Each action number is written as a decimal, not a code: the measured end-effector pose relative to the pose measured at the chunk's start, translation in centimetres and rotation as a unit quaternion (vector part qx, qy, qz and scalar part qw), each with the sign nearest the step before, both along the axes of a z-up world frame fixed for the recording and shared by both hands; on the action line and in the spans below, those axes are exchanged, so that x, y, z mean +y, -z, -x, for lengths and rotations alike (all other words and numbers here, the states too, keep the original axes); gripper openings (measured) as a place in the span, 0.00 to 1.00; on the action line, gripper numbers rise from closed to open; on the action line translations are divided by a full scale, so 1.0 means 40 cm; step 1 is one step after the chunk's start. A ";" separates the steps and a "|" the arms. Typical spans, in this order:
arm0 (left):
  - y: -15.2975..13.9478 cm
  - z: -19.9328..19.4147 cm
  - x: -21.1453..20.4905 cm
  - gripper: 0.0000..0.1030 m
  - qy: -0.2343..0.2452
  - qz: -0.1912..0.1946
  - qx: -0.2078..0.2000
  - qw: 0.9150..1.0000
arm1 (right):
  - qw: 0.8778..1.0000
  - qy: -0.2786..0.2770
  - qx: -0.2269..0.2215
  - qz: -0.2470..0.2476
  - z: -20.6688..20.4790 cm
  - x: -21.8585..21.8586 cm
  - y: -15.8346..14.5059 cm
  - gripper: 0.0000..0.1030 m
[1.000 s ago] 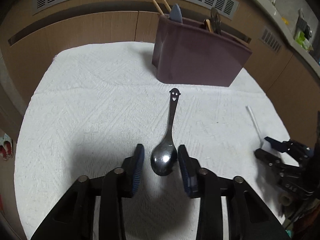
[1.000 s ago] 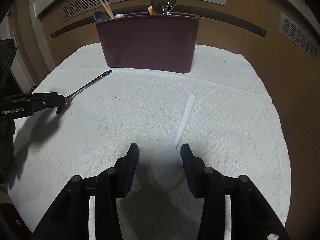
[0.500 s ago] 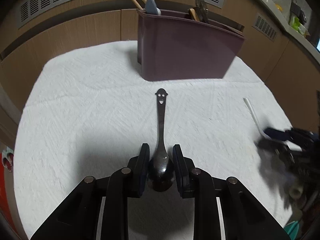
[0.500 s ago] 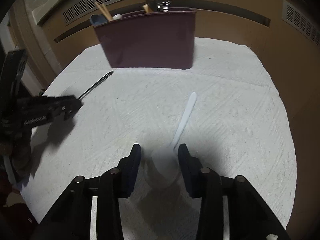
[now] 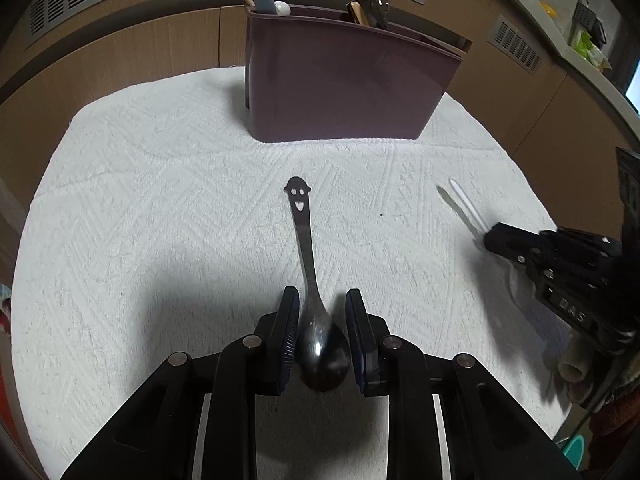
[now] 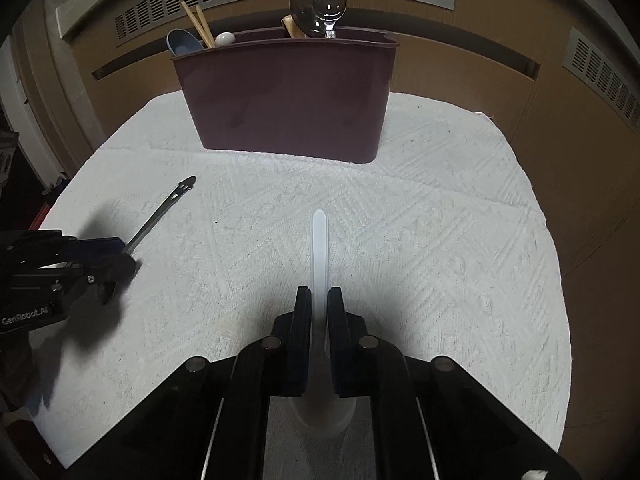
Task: Organize utensils
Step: 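Grasp the smiley steel spoon with left tool while right tool grasps the white plastic spoon, then lift the smiley spoon with left tool while right tool lifts the white spoon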
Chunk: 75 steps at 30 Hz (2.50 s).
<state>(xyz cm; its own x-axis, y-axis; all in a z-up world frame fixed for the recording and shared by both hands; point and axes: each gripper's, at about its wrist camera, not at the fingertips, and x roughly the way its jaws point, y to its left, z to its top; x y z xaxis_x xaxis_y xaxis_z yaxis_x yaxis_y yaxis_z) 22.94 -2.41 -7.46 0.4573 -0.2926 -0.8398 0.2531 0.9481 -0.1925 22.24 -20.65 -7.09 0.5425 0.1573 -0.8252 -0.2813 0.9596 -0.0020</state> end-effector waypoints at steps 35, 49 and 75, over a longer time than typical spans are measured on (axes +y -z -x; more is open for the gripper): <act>-0.082 0.069 -0.016 0.06 0.020 0.057 -0.032 0.998 | 0.996 0.056 -0.021 -0.062 0.104 -0.086 -0.051 0.08; -0.172 0.106 0.049 0.06 0.002 0.076 -0.090 0.993 | 0.993 0.064 -0.026 -0.094 0.117 -0.153 -0.091 0.08; -0.005 0.015 -0.014 0.13 -0.013 -0.014 -0.010 1.000 | 0.997 0.034 -0.001 -0.072 0.113 -0.096 -0.034 0.08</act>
